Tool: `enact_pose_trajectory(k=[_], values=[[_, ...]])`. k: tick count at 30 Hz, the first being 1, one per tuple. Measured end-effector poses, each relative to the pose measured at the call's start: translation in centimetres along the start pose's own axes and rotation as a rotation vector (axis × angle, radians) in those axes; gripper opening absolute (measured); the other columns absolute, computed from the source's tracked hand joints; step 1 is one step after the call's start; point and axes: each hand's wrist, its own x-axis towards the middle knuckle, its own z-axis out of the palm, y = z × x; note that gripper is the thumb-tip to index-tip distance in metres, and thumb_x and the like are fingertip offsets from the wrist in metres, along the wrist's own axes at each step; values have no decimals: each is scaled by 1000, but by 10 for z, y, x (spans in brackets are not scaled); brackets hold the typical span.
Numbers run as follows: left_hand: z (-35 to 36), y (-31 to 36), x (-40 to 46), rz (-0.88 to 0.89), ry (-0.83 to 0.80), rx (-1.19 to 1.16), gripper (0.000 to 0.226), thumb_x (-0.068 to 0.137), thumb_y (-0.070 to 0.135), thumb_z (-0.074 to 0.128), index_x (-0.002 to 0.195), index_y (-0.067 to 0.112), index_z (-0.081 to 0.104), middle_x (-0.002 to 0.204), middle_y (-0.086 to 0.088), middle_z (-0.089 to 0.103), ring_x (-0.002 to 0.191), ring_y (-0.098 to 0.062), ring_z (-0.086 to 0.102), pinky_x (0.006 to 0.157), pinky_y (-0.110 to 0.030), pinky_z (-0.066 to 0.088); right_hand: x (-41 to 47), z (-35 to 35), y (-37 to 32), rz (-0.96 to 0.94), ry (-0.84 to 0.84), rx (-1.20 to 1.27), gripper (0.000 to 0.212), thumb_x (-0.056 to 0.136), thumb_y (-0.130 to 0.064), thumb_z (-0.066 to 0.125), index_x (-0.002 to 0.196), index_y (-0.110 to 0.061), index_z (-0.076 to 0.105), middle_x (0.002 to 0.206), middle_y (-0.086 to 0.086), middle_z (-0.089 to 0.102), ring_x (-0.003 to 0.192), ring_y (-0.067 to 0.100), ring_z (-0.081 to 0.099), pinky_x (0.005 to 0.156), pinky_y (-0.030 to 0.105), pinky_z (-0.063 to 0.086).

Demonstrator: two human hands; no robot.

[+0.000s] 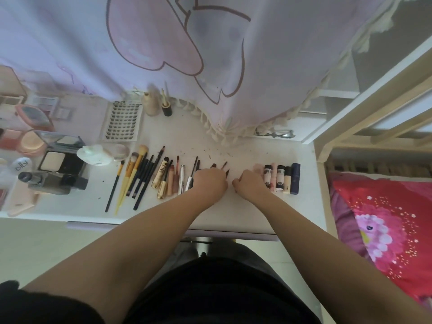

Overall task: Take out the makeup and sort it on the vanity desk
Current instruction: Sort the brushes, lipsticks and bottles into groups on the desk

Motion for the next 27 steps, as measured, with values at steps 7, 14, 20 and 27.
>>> enact_pose_trajectory(k=[7,14,20,27], values=[[-1,-20,-1,-14,47,31,27,97,28,37,94,14,60,93,-4,64,74,-22,57,51,-26,29,11,14,-18,-73,-9,-48,35,97,-28,40,103,2,58,107,21,64,101,34,58,73,29,36],[-2,27,4,140,222,-152,26,98,32,36,108,11,47,100,-8,62,87,-30,62,57,-30,30,20,-55,16,-23,113,18,21,94,-21,43,88,-6,56,84,9,63,81,27,56,57,26,34],[8,74,15,21,123,-434,32,97,43,28,93,16,44,93,-7,61,81,-29,61,66,-32,36,28,-70,24,-7,-2,-26,27,93,-17,40,86,0,60,75,16,67,67,32,65,52,26,42],[7,76,20,-69,90,-436,35,90,44,38,100,15,56,97,-4,63,86,-25,63,67,-29,37,40,-64,14,-46,-31,-78,28,91,-15,44,66,-6,52,63,8,54,61,24,52,53,26,37]])
